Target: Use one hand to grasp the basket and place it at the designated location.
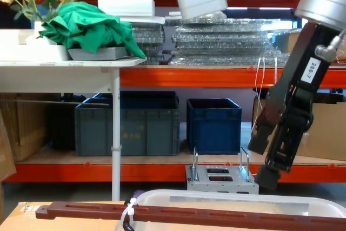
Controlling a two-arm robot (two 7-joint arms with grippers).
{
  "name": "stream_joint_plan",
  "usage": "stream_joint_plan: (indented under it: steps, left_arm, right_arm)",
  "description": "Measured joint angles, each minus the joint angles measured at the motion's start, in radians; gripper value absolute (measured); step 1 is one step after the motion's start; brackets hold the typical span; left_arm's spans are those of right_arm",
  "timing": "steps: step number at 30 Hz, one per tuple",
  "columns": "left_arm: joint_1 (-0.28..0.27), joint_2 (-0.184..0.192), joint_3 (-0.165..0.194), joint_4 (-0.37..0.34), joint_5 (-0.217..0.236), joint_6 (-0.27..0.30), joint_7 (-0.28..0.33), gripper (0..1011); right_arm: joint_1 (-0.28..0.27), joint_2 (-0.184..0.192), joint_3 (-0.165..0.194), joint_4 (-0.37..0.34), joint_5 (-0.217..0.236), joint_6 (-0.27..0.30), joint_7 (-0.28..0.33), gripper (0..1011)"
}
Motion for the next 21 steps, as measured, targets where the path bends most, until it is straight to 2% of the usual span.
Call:
stream_joint_plan:
  steps: [10, 21]
  left_arm:
    - [0.0, 0.0, 0.0, 0.0, 0.0, 0.0, 0.0, 0]
    - [0.0, 0.0, 0.0, 0.0, 0.0, 0.0, 0.0, 0]
  right_arm:
    - [-0.017, -0.012, -0.038, -0.039, -0.041, 0.006, 0.003, 1000]
    - [-0.02, -0.04, -0.068, -0.015, -0.068, 0.013, 0.004, 1000]
